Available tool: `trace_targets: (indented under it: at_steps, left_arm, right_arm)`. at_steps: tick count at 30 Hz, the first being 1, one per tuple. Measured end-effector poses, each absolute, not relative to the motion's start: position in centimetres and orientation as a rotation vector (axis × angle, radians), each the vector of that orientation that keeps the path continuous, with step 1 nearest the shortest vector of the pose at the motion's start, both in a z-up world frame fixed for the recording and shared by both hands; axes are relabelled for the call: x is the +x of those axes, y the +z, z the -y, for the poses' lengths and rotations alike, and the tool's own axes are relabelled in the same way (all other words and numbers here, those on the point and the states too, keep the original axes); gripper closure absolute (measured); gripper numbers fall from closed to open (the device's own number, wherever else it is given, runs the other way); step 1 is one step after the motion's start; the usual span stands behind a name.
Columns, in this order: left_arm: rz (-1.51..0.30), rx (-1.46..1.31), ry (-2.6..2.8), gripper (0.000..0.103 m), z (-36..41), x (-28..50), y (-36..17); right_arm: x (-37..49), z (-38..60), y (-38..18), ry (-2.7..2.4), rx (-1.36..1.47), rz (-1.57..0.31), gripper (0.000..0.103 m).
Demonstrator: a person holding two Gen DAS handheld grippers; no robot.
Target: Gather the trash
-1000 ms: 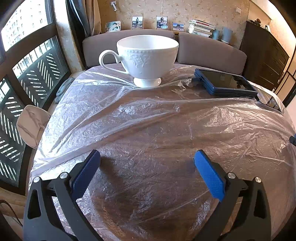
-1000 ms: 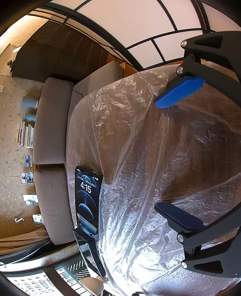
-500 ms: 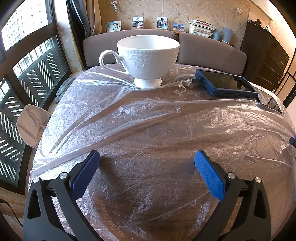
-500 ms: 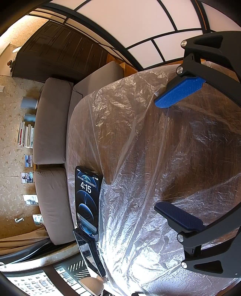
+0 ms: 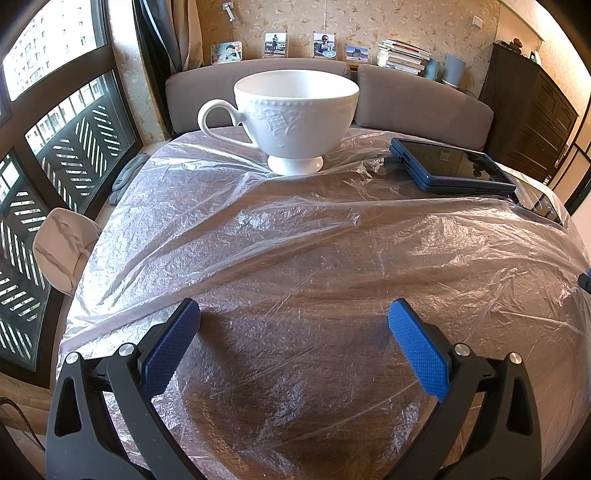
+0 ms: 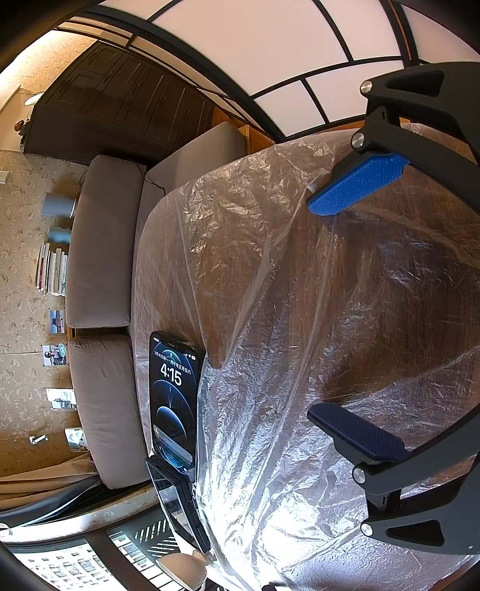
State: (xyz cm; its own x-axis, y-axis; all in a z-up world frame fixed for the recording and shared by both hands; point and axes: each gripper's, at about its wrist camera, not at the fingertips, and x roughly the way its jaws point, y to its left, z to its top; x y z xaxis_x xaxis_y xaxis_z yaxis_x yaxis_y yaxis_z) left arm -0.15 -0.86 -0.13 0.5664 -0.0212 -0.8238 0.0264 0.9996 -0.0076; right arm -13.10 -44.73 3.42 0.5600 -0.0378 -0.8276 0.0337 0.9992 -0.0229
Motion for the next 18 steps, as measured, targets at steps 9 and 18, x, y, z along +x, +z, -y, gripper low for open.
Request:
trace_targets:
  at_steps: [9,18]
  left_arm:
    - [-0.968,0.005,-0.026,0.001,0.81,-0.09,-0.14]
    - [-0.968,0.005,-0.026,0.001,0.78,-0.06,-0.15]
  right_arm:
    - [-13.11,44.74,3.44,-0.042,-0.005,-0.976,0.004]
    - [-13.11,44.76,3.43,-0.042,-0.005,-0.976,0.004]
